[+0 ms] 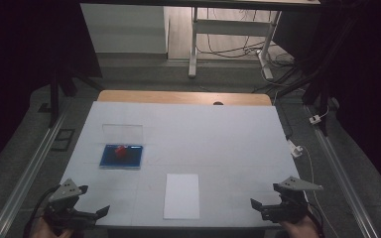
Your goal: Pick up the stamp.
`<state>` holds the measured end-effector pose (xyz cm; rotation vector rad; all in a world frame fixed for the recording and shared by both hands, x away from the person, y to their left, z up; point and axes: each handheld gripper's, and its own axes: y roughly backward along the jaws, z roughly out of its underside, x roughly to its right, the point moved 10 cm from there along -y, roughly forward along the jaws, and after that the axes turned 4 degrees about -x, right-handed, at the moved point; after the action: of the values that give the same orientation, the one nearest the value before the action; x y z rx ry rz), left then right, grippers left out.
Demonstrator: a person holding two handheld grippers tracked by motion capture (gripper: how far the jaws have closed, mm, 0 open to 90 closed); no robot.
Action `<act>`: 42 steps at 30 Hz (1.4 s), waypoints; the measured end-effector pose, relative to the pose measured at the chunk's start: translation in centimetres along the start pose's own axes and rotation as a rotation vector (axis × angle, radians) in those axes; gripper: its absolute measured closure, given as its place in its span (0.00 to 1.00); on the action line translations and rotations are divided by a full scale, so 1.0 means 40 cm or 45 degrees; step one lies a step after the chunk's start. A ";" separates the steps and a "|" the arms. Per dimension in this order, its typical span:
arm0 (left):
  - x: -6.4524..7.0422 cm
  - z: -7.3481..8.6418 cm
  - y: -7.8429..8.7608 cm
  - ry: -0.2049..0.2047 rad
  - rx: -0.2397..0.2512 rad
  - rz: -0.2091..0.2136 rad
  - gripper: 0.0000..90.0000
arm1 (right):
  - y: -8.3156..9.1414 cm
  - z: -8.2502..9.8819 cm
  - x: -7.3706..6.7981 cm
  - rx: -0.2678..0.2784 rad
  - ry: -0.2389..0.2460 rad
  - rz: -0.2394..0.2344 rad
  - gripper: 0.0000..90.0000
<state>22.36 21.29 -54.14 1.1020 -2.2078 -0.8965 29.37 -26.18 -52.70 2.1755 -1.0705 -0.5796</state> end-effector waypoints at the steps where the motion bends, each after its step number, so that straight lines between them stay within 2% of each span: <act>1: -0.001 -0.002 -0.001 -0.001 0.002 0.004 0.01 | 0.000 0.000 0.000 -0.002 -0.004 -0.003 0.00; 9: -0.014 -0.018 -0.017 -0.022 0.015 0.011 0.01 | -0.002 0.001 0.000 -0.014 -0.005 -0.006 0.00; 13: -0.018 -0.024 -0.032 -0.036 -0.009 -0.022 0.00 | -0.003 0.002 -0.001 -0.018 -0.007 -0.015 0.00; 16: -0.019 -0.036 -0.040 -0.029 0.003 -0.014 0.00 | -0.004 0.002 -0.001 -0.020 -0.004 -0.015 0.00; 20: -0.021 -0.053 -0.052 0.009 0.008 0.021 0.00 | -0.006 0.002 -0.003 -0.025 -0.003 -0.022 0.00; 24: -0.034 -0.066 -0.066 -0.030 -0.013 -0.023 0.00 | -0.007 0.002 -0.002 -0.031 0.001 -0.023 0.00; 29: -0.047 -0.091 -0.086 -0.026 -0.010 0.006 0.01 | -0.010 0.002 -0.004 -0.040 -0.005 -0.034 0.00; 42: -0.100 -0.153 -0.126 -0.008 0.000 -0.002 0.00 | -0.011 0.003 -0.004 -0.046 -0.005 -0.041 0.00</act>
<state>31.18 20.30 -54.50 1.1028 -2.2122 -0.9013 29.43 -25.88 -53.07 2.1647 -1.0211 -0.6132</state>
